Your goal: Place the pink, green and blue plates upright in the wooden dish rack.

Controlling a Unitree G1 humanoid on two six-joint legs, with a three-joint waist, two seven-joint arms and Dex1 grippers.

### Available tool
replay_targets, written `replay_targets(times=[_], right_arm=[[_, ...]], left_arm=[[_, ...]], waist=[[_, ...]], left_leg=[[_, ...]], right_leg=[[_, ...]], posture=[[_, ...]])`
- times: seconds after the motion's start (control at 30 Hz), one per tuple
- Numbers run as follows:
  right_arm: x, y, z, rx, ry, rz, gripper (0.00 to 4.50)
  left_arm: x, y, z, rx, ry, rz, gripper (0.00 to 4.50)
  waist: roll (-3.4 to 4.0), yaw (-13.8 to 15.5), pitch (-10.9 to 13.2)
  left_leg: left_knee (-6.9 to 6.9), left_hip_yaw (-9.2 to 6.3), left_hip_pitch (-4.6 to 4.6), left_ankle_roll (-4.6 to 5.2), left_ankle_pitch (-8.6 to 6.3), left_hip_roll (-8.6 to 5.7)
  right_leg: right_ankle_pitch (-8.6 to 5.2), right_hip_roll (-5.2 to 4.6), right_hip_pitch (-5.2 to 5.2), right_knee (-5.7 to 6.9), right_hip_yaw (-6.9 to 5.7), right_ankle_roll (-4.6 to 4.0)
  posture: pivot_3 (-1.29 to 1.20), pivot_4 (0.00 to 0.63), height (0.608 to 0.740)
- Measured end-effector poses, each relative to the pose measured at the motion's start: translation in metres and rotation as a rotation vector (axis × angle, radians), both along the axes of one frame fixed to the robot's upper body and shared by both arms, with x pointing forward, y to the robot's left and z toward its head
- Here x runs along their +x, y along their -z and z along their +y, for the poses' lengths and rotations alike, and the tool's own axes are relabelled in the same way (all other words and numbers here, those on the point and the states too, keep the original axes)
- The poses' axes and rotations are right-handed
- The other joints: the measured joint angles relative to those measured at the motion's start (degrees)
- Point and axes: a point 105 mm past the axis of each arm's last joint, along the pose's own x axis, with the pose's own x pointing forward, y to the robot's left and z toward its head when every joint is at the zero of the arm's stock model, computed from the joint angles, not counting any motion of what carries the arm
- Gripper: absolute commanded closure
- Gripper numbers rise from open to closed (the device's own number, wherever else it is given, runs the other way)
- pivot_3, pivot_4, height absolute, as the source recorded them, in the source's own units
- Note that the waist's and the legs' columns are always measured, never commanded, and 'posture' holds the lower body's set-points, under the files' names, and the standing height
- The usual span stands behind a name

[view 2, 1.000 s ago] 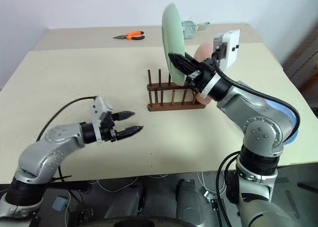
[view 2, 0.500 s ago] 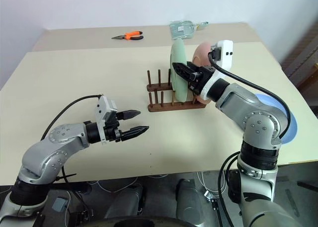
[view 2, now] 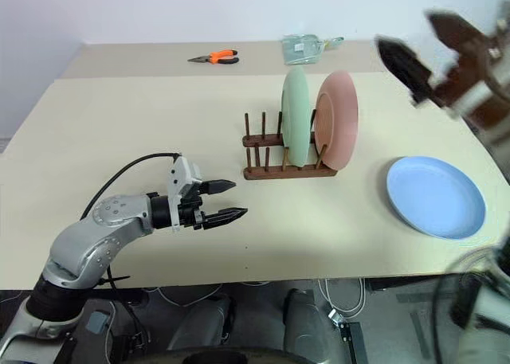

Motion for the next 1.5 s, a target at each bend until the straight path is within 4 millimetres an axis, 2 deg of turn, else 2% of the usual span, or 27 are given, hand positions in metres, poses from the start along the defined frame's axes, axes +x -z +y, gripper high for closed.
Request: replay_targets(times=[0.07, 0.1, 0.17, 0.23, 0.37, 0.4, 0.43, 0.57, 0.67, 0.83, 0.9, 0.97, 1.03, 1.07, 1.13, 1.2, 1.27, 1.33, 1.4, 1.5], right_arm=[[-0.009, 0.053, -0.011, -0.044, 0.029, 0.196, 0.01], [-0.014, 0.07, -0.011, -0.062, 0.026, 0.261, 0.01], [-0.022, 0.09, -0.008, -0.12, 0.019, 0.33, 0.01], [-0.023, 0.109, -0.008, -0.202, 0.056, 0.372, 0.01], [-0.018, 0.163, -0.024, -0.291, 0.189, 0.515, 0.01], [-0.018, 0.172, -0.026, -0.282, 0.206, 0.539, 0.54], [-0.017, 0.179, -0.028, -0.279, 0.218, 0.558, 0.89], [-0.008, 0.181, -0.036, -0.3, 0.248, 0.552, 2.93], [-0.004, 0.18, -0.042, -0.315, 0.275, 0.547, 4.45], [0.008, 0.16, -0.042, -0.337, 0.295, 0.47, 4.49], [0.02, 0.14, -0.035, -0.342, 0.274, 0.379, 4.49], [0.039, 0.093, -0.019, -0.294, 0.243, 0.183, 4.49], [0.049, 0.022, 0.007, -0.157, 0.176, -0.081, 4.49], [0.046, -0.015, 0.021, -0.074, 0.12, -0.208, 4.49], [0.031, -0.07, 0.046, 0.061, -0.002, -0.391, 4.49], [0.015, -0.102, 0.074, 0.217, -0.175, -0.468, 4.49], [0.008, -0.109, 0.097, 0.348, -0.332, -0.442, 4.49], [0.002, -0.108, 0.127, 0.501, -0.513, -0.365, 4.49], [-0.004, -0.103, 0.167, 0.645, -0.695, -0.245, 4.49], [-0.004, -0.091, 0.202, 0.741, -0.792, -0.082, 4.49]], left_arm=[[0.001, 0.002, -0.003, 0.001, 0.018, 0.004, 0.93], [0.001, 0.002, -0.004, 0.005, 0.027, 0.001, 0.93], [0.0, 0.004, -0.006, 0.012, 0.044, 0.001, 0.93], [-0.001, 0.003, -0.01, 0.007, 0.061, -0.001, 0.93], [0.0, 0.003, -0.011, 0.01, 0.066, -0.005, 0.93], [0.0, 0.003, -0.01, 0.011, 0.065, -0.006, 0.93], [0.001, 0.003, -0.01, 0.012, 0.064, -0.007, 0.93], [0.002, 0.003, -0.01, 0.017, 0.058, -0.011, 0.93], [0.001, 0.004, -0.009, 0.017, 0.051, -0.012, 0.93], [-0.001, 0.005, -0.007, 0.018, 0.04, -0.012, 0.93], [0.0, 0.005, -0.006, 0.021, 0.031, -0.015, 0.93], [0.001, 0.004, -0.005, 0.025, 0.026, -0.017, 0.93], [0.002, 0.004, -0.004, 0.026, 0.021, -0.021, 0.93], [0.003, 0.004, -0.003, 0.028, 0.016, -0.022, 0.93], [0.004, 0.004, -0.002, 0.029, 0.011, -0.022, 0.93], [0.006, 0.005, 0.001, 0.028, -0.001, -0.021, 0.93], [0.007, 0.005, 0.003, 0.027, -0.01, -0.021, 0.93], [0.008, 0.005, 0.005, 0.025, -0.022, -0.022, 0.93], [0.009, 0.005, 0.008, 0.027, -0.031, -0.021, 0.93], [0.01, 0.006, 0.013, 0.034, -0.049, -0.022, 0.93]], waist=[[0.29, -0.16, 0.07], [0.51, -0.63, 0.11], [0.69, -1.24, 0.14], [0.54, -1.5, 0.14], [0.53, -1.8, 0.15], [0.54, -1.75, 0.16], [0.54, -1.75, 0.15], [0.52, -1.4, 0.14], [0.52, -0.82, 0.15], [0.5, -0.84, 0.17], [0.63, -1.12, 0.24], [0.82, -1.74, 0.35], [0.89, -2.25, 0.38], [0.88, -2.2, 0.38], [0.76, -2.02, 0.32], [0.62, -1.74, 0.27], [0.6, -1.59, 0.25], [0.61, -1.72, 0.25], [0.66, -2.2, 0.27], [0.67, -2.2, 0.28]], left_leg=[[0.02, 0.22, 0.03, 0.06, -0.03, -0.01], [0.05, 0.31, 0.03, 0.07, -0.04, -0.03], [0.03, 0.56, 0.01, 0.12, -0.08, 0.01], [0.03, 0.59, 0.07, 0.11, -0.1, 0.11], [0.08, 0.55, 0.03, 0.12, -0.09, 0.24], [0.06, 0.53, 0.01, 0.14, -0.09, 0.14], [0.06, 0.52, 0.01, 0.22, -0.13, 0.07], [0.04, 0.53, 0.03, 0.29, -0.18, 0.03], [0.07, 0.53, 0.05, 0.29, -0.18, 0.04], [0.16, 0.52, 0.08, 0.29, -0.18, 0.05], [0.14, 0.56, 0.07, 0.29, -0.17, 0.05], [0.13, 0.65, 0.07, 0.29, -0.17, 0.05], [0.07, 0.6, 0.08, 0.3, -0.17, 0.07], [0.03, 0.5, 0.1, 0.3, -0.16, 0.1], [0.0, 0.25, 0.05, 0.29, -0.16, 0.11], [0.0, 0.09, -0.01, 0.29, -0.16, 0.1], [0.01, 0.01, -0.01, 0.3, -0.16, 0.06], [0.02, 0.04, 0.01, 0.3, -0.16, 0.06], [0.0, 0.02, 0.04, 0.29, -0.16, 0.06], [-0.01, -0.04, 0.03, 0.28, -0.15, 0.07]], right_leg=[[0.02, -0.08, -0.02, -0.04, 0.17, 0.03], [0.02, -0.13, -0.02, -0.04, 0.25, 0.04], [0.03, -0.14, 0.03, -0.02, 0.36, 0.05], [0.01, -0.1, 0.12, -0.05, 0.21, 0.03], [0.07, -0.12, 0.05, -0.43, 0.05, -0.04], [0.09, -0.15, 0.05, -0.43, 0.12, -0.03], [0.14, -0.16, 0.05, -0.44, 0.19, 0.04], [0.3, -0.16, 0.08, -0.53, 0.22, -0.1], [0.19, -0.15, 0.11, -0.52, 0.22, 0.11], [0.19, -0.13, 0.19, -0.51, 0.21, 0.12], [0.2, -0.13, 0.14, -0.51, 0.24, 0.13], [0.3, -0.14, 0.08, -0.5, 0.31, 0.19], [0.34, -0.1, 0.05, -0.47, 0.29, 0.2], [0.36, -0.05, 0.06, -0.47, 0.22, 0.23], [0.52, 0.0, 0.08, -0.47, 0.06, 0.11], [0.52, -0.02, 0.12, -0.54, -0.02, 0.07], [0.46, -0.09, 0.12, -0.58, 0.06, -0.04], [0.47, -0.12, 0.1, -0.57, 0.15, -0.07], [0.5, -0.09, 0.03, -0.49, 0.16, -0.11], [0.5, -0.02, -0.06, -0.38, 0.13, -0.12]], posture=[[0.0, 0.15, 0.74], [0.0, 0.15, 0.74], [0.0, 0.15, 0.74], [0.0, 0.15, 0.74], [0.0, 0.15, 0.74], [0.0, 0.15, 0.74], [0.0, 0.15, 0.74], [0.0, 0.15, 0.74], [0.0, 0.15, 0.74], [0.0, 0.15, 0.74], [0.0, 0.15, 0.74], [0.0, 0.15, 0.74], [0.0, 0.15, 0.74], [0.0, 0.15, 0.74], [0.0, 0.15, 0.74], [0.0, 0.15, 0.74], [0.0, 0.15, 0.74], [0.0, 0.15, 0.74], [0.0, 0.15, 0.74], [0.0, 0.15, 0.74]])
